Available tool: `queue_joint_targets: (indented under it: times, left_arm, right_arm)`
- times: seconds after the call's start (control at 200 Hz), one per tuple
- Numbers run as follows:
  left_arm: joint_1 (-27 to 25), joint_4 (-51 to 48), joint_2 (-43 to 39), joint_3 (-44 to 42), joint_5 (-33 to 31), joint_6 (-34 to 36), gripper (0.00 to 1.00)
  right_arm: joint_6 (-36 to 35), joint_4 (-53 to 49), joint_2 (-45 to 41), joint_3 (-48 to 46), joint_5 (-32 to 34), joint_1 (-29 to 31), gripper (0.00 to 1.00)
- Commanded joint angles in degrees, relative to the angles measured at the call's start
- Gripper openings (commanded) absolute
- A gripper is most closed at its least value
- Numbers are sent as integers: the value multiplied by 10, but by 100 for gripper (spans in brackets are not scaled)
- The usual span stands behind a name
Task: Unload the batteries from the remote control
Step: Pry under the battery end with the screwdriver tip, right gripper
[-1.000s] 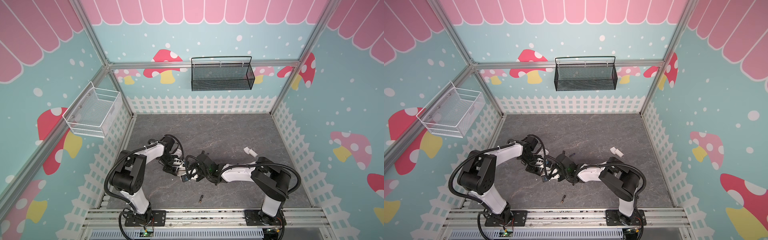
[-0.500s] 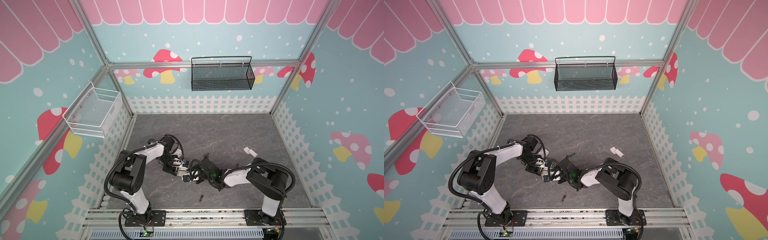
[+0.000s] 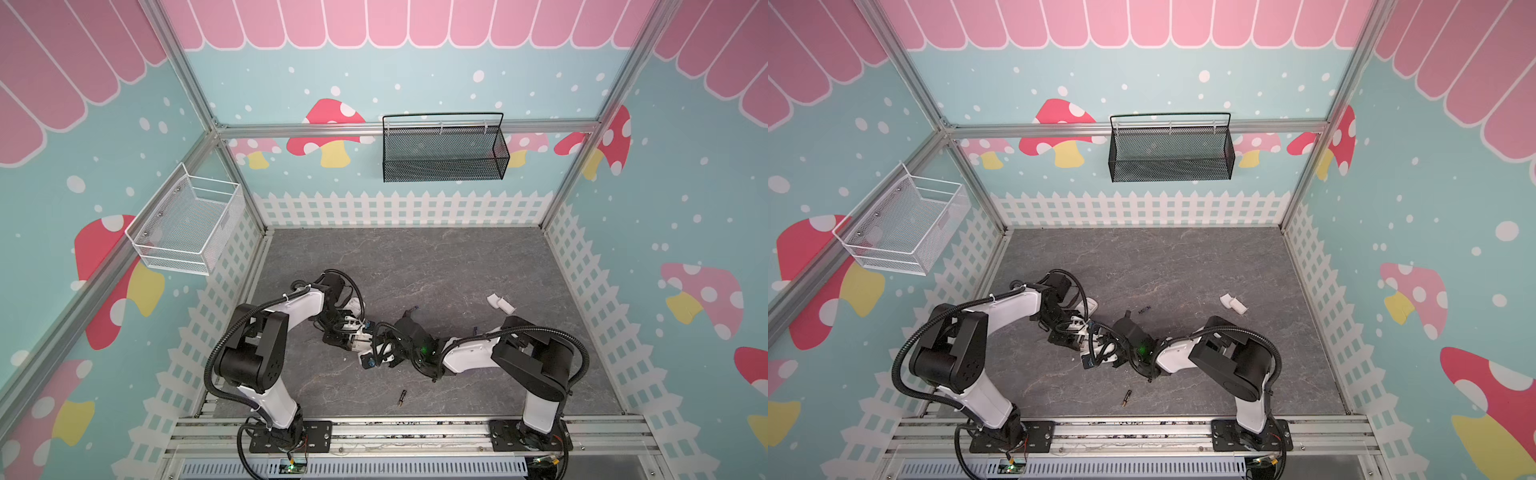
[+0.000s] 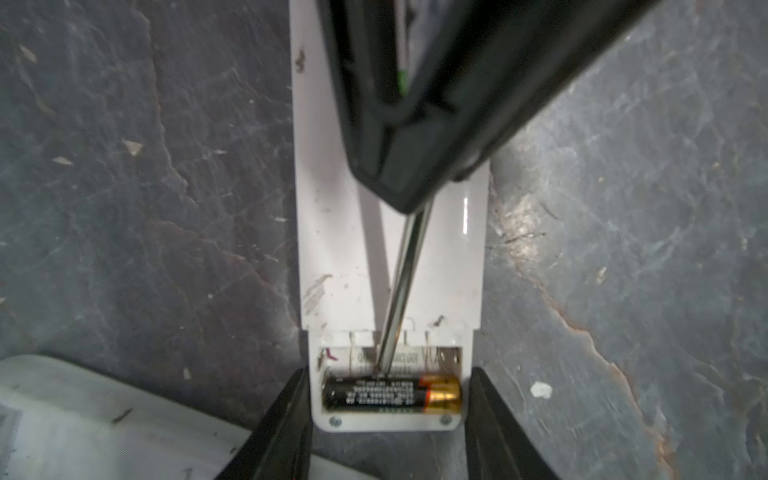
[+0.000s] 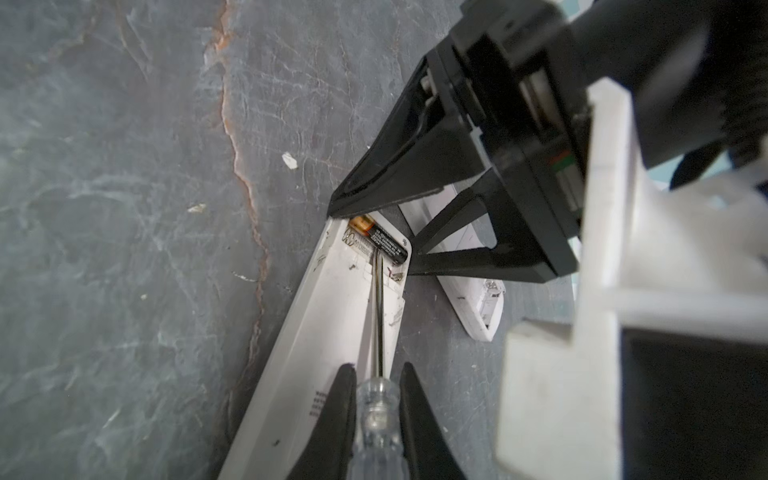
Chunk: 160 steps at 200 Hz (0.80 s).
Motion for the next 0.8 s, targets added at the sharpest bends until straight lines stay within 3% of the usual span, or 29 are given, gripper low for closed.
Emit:
queue_joint_targets:
  times: [0.0, 0.2, 0.41, 0.59, 0.685, 0.796]
  left_arm:
    - [2, 10, -1, 1, -11, 26, 42]
    - [-3, 11, 1, 7, 17, 18, 42]
    - [-12, 11, 4, 12, 15, 16, 42]
    - [-7, 12, -2, 3, 13, 17, 44]
    - [-1, 13, -3, 2, 12, 15, 49]
    - [2, 13, -21, -8, 1, 21, 55]
  right_arm:
    - [-121, -128, 5, 35, -32, 10, 0]
    - [-92, -86, 21, 48, -85, 8, 0]
    - [105, 146, 29, -18, -52, 5, 0]
    - [231, 274, 24, -88, -26, 0, 0]
    - [241, 291, 26, -102, -28, -3, 0]
    - [196, 235, 8, -97, -20, -3, 0]
